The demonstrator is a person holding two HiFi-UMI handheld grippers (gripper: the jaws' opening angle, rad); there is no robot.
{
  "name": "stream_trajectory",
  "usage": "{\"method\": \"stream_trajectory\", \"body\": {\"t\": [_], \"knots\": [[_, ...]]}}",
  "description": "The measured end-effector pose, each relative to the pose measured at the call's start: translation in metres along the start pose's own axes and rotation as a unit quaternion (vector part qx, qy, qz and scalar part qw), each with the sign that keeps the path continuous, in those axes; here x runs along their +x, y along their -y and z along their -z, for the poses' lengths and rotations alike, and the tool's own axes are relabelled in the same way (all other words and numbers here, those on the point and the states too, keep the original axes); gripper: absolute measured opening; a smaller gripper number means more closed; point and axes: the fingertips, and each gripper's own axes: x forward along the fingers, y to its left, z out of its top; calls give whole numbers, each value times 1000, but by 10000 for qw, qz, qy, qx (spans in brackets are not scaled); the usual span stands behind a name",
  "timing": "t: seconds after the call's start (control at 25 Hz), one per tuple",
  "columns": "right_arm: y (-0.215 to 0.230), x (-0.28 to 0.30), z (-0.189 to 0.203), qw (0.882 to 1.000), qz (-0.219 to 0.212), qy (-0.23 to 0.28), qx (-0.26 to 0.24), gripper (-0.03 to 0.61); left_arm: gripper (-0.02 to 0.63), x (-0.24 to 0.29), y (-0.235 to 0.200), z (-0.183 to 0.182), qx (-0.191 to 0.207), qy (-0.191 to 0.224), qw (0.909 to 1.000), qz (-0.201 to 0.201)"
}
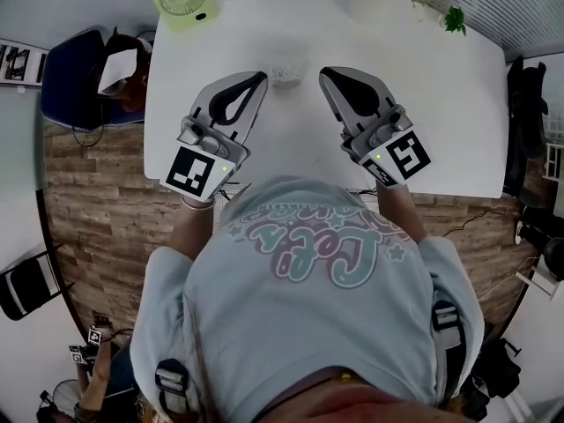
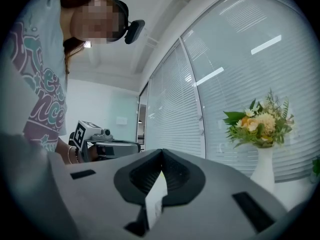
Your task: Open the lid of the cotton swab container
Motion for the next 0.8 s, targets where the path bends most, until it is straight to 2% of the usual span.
{"method": "stream_trajectory", "body": {"t": [0.8], "knots": [[0,4,5,9998,104,-143,-103,5,9,1,-3,8,-71,-77,9999,-96]]}}
